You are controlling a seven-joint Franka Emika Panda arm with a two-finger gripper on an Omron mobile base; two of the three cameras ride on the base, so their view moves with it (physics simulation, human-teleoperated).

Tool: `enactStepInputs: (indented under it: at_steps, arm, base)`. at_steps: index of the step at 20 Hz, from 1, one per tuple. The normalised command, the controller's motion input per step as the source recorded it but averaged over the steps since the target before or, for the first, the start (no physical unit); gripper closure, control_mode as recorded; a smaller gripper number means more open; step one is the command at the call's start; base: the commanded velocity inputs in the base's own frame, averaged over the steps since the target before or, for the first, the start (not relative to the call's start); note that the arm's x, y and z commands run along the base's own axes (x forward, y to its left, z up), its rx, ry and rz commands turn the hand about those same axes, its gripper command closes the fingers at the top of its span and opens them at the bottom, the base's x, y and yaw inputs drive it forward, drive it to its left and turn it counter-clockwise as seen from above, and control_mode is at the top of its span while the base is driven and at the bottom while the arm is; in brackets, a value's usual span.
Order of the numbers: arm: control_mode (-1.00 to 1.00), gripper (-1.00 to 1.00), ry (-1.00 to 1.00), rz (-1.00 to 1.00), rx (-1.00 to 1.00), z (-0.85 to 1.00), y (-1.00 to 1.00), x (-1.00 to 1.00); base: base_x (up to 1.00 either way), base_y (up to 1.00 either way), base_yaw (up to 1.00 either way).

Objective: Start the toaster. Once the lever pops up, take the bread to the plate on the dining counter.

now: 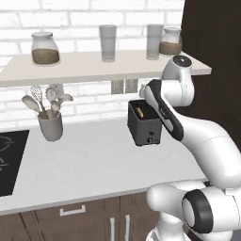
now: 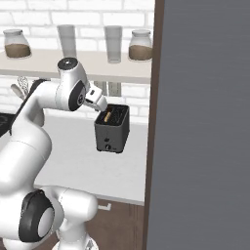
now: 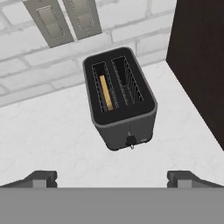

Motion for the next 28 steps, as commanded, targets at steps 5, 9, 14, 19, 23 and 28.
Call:
enactStepInputs:
  at_steps: [5,9,14,19,23,28]
  arm:
    - [-1.0,-1.0,0.0,0.0,0.0,0.0,0.0,0.0]
    - [-1.0,-1.0,0.0,0.0,0.0,0.0,0.0,0.0]
    - [-1.0,-1.0,0.0,0.0,0.0,0.0,0.0,0.0]
    - [-1.0,-1.0,0.0,0.0,0.0,0.0,0.0,0.0]
    - [-1.0,-1.0,0.0,0.0,0.0,0.0,0.0,0.0]
    - [-1.0,-1.0,0.0,0.0,0.0,0.0,0.0,0.0]
  base:
    - [0.0,0.0,0.0]
    - [0.0,0.0,0.0]
    - [0.0,0.0,0.0]
    - [0.0,0.0,0.0]
    - [0.0,0.0,0.0]
    - [0.0,0.0,0.0]
